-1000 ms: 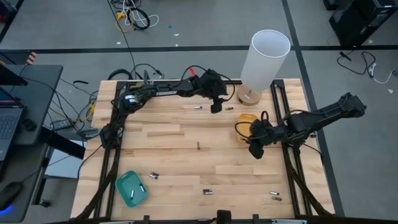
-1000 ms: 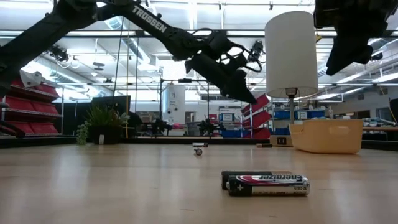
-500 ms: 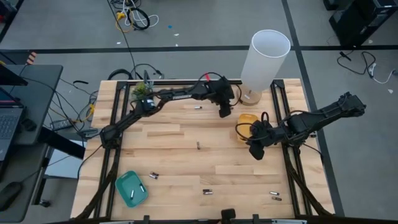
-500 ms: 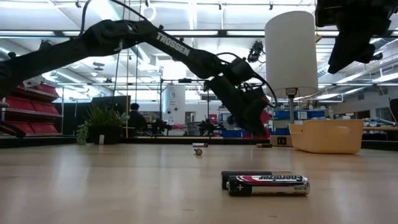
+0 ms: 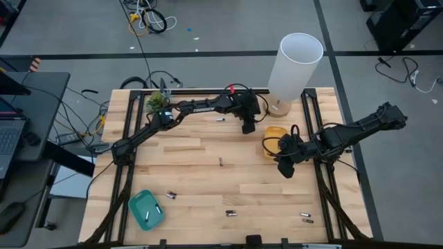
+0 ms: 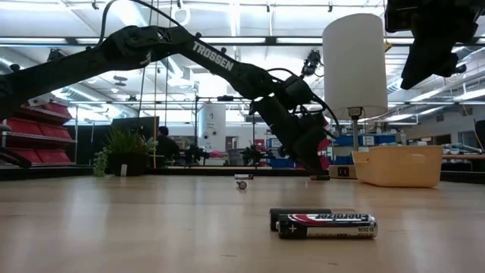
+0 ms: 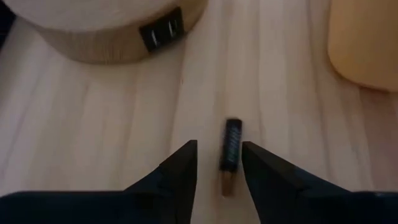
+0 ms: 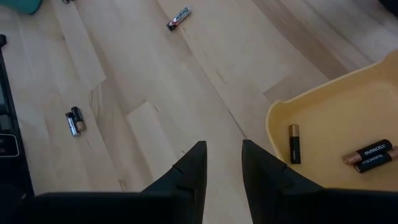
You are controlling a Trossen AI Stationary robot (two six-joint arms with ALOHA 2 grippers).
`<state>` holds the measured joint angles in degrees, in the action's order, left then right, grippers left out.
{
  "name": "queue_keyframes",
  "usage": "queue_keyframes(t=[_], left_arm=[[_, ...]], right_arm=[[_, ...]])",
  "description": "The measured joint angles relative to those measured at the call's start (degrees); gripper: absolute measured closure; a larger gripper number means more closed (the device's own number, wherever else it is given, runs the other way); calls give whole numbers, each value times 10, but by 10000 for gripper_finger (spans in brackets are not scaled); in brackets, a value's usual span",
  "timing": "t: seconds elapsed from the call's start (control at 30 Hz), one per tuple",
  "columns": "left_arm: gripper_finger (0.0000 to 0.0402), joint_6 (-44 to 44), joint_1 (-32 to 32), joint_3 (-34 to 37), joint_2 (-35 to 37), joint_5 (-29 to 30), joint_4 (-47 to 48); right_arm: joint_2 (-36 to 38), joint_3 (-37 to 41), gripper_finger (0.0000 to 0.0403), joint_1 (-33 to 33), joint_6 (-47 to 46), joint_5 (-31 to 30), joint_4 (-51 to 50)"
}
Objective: Sort batteries
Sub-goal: Put the black battery into the yellow bin
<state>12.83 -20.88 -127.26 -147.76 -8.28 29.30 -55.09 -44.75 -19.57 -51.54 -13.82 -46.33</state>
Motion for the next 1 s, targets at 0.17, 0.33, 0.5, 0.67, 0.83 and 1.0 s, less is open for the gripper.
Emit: queue_keyframes(t=[0.17, 0.33, 0.5, 0.67, 0.83, 1.0], left_arm=[[280, 3, 1, -6, 0, -10, 34], [286, 4, 8, -8, -2, -18, 47], [287, 0, 9, -12, -15, -20, 52], [287, -11, 14, -11, -20, -4, 54], [296, -11, 17, -10, -21, -6, 44], [345, -11, 17, -10, -20, -6, 43]], right_arm=[[0, 0, 316, 0, 0, 0, 0], [0, 0, 316, 0, 0, 1, 1], [0, 0, 315, -3, 0, 1, 5], [0, 0, 316, -11, -12, 1, 4], [0, 0, 315, -23, -19, 1, 6], [0, 0, 316, -32, -25, 0, 6]])
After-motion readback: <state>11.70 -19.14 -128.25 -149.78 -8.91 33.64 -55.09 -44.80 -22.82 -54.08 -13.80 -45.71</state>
